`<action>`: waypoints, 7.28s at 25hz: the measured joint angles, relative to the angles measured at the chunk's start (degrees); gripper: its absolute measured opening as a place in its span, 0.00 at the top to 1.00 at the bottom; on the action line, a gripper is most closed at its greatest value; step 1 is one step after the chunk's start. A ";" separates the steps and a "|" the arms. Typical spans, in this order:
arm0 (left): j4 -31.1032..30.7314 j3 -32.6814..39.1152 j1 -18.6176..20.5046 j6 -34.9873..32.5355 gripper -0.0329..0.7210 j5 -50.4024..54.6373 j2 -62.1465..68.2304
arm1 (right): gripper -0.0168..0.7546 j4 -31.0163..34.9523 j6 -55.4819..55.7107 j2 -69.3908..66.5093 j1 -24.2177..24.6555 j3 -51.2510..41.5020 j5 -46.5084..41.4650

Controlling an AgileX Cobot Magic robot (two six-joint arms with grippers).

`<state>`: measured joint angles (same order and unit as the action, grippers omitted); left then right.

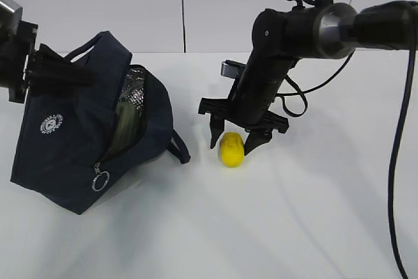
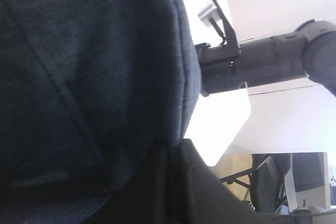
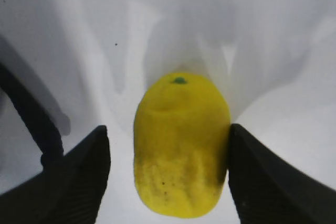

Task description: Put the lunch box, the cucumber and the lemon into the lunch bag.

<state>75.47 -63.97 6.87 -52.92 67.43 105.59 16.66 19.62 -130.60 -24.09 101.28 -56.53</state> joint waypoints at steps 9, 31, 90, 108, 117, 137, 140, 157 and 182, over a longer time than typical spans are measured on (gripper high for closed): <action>0.00 0.00 0.00 0.00 0.96 0.00 0.00 | 0.45 -2.39 0.00 -0.25 -0.13 0.26 -0.97; 2.75 0.00 0.00 0.00 0.96 -0.29 0.00 | 0.56 14.14 -13.19 -0.25 -0.13 21.03 -12.68; 6.75 0.00 0.00 0.00 0.96 -0.40 0.00 | 0.33 13.79 -16.74 -16.39 -1.12 40.41 -14.53; 6.35 0.00 0.00 0.00 0.96 -0.40 0.00 | 0.73 19.50 -16.53 -19.54 -1.12 40.29 -14.32; 4.61 0.00 0.00 2.56 0.96 -0.40 0.00 | 0.97 15.05 -15.65 -18.92 -1.12 40.29 -14.32; 3.54 0.00 -3.01 10.42 0.96 -1.17 0.00 | 0.97 2.09 -12.77 -3.20 -1.48 40.15 -16.68; 3.66 0.00 -3.10 10.44 0.96 -1.17 0.00 | 0.97 2.05 -12.78 -3.20 -1.83 40.10 -16.68; 7.12 0.00 -10.77 10.73 0.96 -3.59 0.00 | 0.97 -12.32 -11.97 4.52 -2.17 25.40 -15.76; 12.12 -7.06 -17.76 8.58 0.96 -9.53 4.10 | 0.97 -24.77 -7.56 11.08 -0.77 14.59 -15.76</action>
<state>87.59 -71.03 -10.90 -44.35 57.90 109.69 -8.10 12.05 -119.52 -24.86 115.87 -72.29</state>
